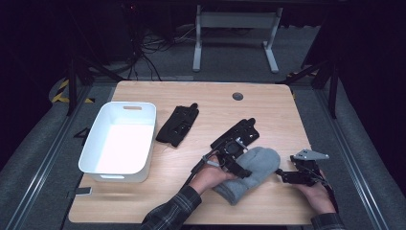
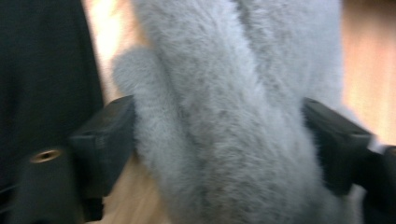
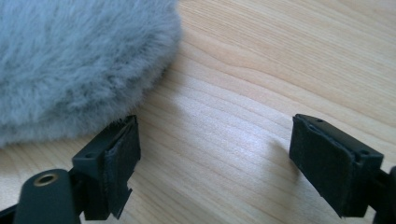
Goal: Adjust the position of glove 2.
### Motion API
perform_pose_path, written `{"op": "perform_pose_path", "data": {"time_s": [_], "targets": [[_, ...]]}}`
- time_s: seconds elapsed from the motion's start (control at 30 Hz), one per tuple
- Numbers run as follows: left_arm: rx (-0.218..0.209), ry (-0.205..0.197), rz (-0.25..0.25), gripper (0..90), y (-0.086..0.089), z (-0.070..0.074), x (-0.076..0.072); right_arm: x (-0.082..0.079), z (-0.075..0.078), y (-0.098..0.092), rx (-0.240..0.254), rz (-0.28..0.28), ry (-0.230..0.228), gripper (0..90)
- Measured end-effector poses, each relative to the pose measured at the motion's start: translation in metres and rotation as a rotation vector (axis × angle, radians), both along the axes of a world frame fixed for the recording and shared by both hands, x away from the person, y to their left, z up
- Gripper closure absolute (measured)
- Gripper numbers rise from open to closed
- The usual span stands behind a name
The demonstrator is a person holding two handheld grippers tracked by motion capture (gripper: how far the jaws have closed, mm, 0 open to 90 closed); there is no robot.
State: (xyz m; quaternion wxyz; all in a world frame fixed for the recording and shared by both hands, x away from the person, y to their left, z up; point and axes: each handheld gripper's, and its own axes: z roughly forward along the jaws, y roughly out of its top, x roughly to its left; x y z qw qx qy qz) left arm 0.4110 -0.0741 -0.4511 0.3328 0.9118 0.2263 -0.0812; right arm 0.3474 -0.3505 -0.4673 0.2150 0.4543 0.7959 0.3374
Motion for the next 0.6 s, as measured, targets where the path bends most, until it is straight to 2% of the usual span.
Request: {"op": "perform_pose_path", "data": {"time_s": [0.03, 0.07, 0.13, 0.17, 0.3, 0.43, 0.5, 0.6], "targets": [[-0.007, -0.002, -0.008, 26.4, -0.0001, -0.0001, 0.0003, -0.0001, -0.0006, -0.0003, 0.004, 0.001, -0.003, 16.1], [-0.014, 0.014, -0.03, 34.7, 0.0008, 0.0001, 0.0011, -0.0001, -0.0013, -0.0007, 0.006, 0.003, -0.007, 15.6], [-0.017, 0.018, -0.033, 37.3, 0.0008, 0.0, 0.0011, 0.0, -0.0013, -0.0007, 0.007, 0.005, -0.007, 15.6], [-0.025, 0.04, -0.046, 44.5, 0.0014, -0.0004, 0.0021, 0.0001, -0.0012, -0.0007, 0.007, 0.006, -0.005, 15.4], [-0.028, 0.068, -0.061, 54.5, 0.0023, -0.0002, 0.0034, 0.0002, -0.0013, -0.0008, 0.01, 0.009, -0.003, 15.0], [-0.028, 0.058, -0.08, 64.0, 0.0026, 0.0024, 0.0033, 0.0003, -0.0013, -0.0008, 0.01, 0.008, -0.003, 14.9], [-0.029, 0.067, -0.082, 66.9, 0.0036, 0.0041, 0.0031, 0.0003, -0.0013, -0.0008, 0.01, 0.008, -0.003, 15.0], [-0.047, 0.047, -0.083, 68.8, 0.005, 0.0074, 0.0016, 0.0003, -0.0013, -0.0008, 0.01, 0.007, -0.003, 14.9]]}}
